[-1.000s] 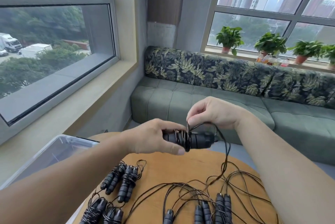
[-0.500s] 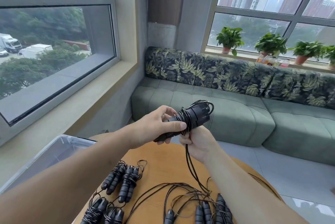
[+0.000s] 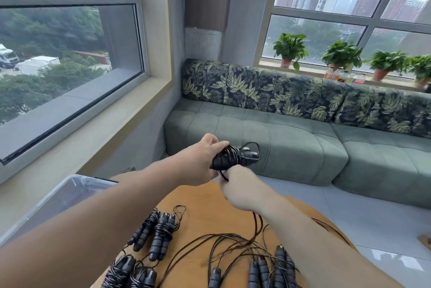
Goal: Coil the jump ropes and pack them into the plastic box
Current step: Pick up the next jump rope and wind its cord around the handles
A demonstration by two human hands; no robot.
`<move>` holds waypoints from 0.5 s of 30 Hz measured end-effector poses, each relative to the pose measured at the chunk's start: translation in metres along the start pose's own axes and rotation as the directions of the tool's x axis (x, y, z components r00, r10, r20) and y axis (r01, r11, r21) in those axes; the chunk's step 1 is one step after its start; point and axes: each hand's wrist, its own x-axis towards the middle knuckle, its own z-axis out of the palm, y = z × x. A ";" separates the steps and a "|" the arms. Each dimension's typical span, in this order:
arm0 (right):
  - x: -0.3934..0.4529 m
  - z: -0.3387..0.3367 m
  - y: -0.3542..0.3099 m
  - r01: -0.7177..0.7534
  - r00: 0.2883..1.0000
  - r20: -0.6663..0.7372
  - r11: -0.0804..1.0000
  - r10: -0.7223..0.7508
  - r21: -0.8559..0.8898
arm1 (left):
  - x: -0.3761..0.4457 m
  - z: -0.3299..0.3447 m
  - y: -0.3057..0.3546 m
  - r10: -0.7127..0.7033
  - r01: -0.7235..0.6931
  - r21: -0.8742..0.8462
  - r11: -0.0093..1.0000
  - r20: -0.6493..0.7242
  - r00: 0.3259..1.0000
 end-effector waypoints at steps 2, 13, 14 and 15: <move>-0.003 -0.011 -0.004 0.012 0.999 0.032 0.988 -0.007 -0.154 | 0.004 0.003 0.003 0.002 -0.003 0.082 0.997 0.009 1.000; -0.003 -0.102 -0.008 0.163 0.984 0.116 0.938 -0.133 -0.306 | 0.001 -0.003 0.030 0.136 -0.154 0.078 0.985 0.197 0.971; 0.001 -0.106 -0.002 0.185 0.979 0.136 0.948 -0.154 -0.260 | -0.001 -0.005 0.033 0.156 -0.160 0.000 0.987 0.203 0.967; 0.005 -0.108 0.005 0.196 0.974 0.150 0.964 -0.170 -0.177 | -0.003 -0.007 0.035 0.156 -0.142 -0.079 0.987 0.213 0.964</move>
